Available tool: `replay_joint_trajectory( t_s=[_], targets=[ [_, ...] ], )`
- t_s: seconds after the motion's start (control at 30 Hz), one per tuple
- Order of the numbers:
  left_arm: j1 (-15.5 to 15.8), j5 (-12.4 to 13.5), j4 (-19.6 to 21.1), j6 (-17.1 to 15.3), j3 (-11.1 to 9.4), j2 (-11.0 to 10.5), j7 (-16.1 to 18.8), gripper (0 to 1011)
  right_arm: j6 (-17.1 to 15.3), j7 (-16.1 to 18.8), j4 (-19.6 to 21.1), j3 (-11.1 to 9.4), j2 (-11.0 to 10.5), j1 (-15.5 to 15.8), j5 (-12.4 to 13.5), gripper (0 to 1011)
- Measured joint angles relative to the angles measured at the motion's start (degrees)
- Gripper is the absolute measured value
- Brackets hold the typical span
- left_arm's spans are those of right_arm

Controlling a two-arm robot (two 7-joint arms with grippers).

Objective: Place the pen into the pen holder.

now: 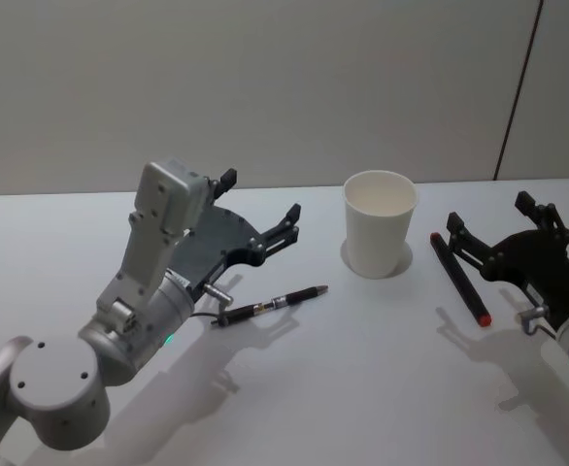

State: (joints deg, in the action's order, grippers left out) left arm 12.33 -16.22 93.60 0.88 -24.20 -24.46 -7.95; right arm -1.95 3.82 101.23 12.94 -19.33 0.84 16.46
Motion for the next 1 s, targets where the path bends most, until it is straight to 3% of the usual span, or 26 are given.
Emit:
replay_joint_trajectory(
  t_s=[0.53,1.0],
  targets=[
    [-0.08,-1.37,-1.31,-0.70,1.89,-3.18,-9.22,1001,0.00,0.00,0.00,0.00,0.00,0.00,0.00,1002],
    [2.18,-0.59,-5.04,-3.99,2.25,-3.12,-16.61,1001,0.00,0.00,0.00,0.00,0.00,0.00,0.00,1002]
  ],
)
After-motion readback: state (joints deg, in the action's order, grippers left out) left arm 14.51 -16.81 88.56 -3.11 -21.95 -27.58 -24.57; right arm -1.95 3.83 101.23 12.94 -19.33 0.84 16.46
